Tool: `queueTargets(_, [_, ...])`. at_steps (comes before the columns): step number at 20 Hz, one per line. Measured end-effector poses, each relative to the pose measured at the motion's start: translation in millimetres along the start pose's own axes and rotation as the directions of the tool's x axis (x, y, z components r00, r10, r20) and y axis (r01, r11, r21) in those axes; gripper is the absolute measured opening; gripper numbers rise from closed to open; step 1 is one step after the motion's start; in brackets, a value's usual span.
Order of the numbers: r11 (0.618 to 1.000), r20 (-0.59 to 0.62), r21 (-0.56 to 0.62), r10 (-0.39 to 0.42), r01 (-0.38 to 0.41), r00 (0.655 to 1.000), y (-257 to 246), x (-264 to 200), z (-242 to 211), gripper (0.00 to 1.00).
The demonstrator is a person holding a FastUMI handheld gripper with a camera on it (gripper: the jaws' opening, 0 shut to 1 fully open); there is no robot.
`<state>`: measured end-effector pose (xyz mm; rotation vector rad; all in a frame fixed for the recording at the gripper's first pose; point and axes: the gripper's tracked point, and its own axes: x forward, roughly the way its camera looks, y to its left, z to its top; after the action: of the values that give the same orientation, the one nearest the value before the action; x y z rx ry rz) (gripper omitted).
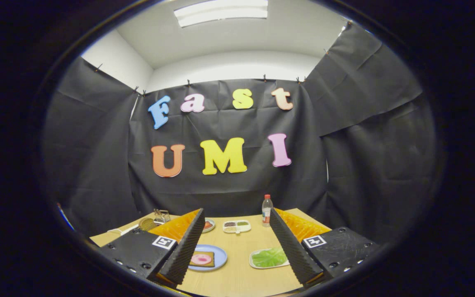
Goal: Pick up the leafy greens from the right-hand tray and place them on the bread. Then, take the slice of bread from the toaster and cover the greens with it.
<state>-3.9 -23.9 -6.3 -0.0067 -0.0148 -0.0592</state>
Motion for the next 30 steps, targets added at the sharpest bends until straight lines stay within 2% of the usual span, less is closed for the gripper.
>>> queueTargets(3, [1.000,-0.050,-0.006,-0.016,0.015,0.999,-7.5,16.7,-17.9,0.96])
queueTargets(9, [0.995,-0.191,-0.020,-0.097,0.095,0.977,-36.4,60.9,-63.0,0.96])
queueTargets(14, [0.989,-0.345,-0.019,-0.144,0.147,0.928,-68.9,105.7,-114.4,0.96])
queueTargets(17, [0.987,-0.453,-0.027,-0.153,0.158,0.878,-83.6,130.3,-156.9,0.95])
queueTargets(24, [0.985,-0.656,-0.082,-0.167,0.150,0.736,-106.4,172.3,-248.5,0.95])
queueTargets(27, [0.980,-0.733,-0.120,-0.197,0.161,0.651,-112.1,177.8,-275.1,0.95])
queueTargets(30, [0.984,-0.774,-0.108,-0.174,0.145,0.608,-108.3,181.6,-289.9,0.95])
